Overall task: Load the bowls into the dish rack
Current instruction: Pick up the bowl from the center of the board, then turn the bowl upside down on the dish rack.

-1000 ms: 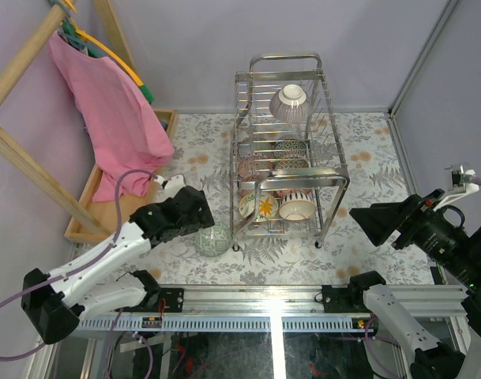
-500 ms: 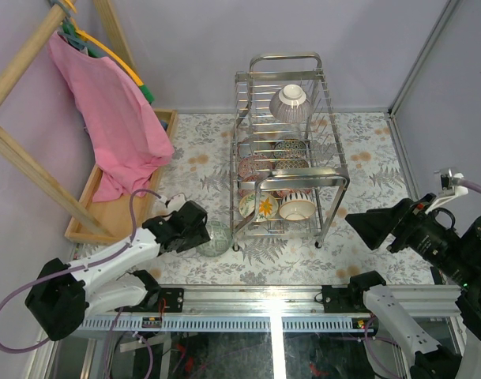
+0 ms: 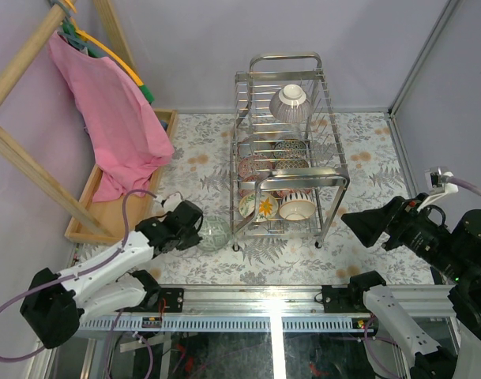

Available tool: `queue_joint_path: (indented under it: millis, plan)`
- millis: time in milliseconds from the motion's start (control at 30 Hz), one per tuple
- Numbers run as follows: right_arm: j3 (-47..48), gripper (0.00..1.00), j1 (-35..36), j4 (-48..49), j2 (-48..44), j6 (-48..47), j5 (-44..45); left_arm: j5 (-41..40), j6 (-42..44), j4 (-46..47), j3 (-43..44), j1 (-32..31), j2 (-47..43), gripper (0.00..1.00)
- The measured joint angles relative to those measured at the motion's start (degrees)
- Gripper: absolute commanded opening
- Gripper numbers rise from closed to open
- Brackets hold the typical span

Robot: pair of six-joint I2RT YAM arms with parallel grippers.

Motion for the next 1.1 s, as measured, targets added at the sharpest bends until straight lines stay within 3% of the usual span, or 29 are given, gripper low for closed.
queue_joint_path:
  millis: [467, 800, 1100]
  plan:
    - [2.8, 0.81, 0.0, 0.4, 0.6, 0.1, -0.1, -6.3, 5.0, -9.2, 29.5, -0.3, -8.3, 0.00]
    - [5.1, 0.81, 0.0, 2.2, 3.7, 1.1, -2.5, -5.9, 13.7, -7.8, 50.9, -0.3, -2.3, 0.00]
    - [14.3, 0.81, 0.0, 3.8, 7.9, 1.1, -4.5, -1.8, 25.9, 0.6, 66.1, -0.6, 9.1, 0.00]
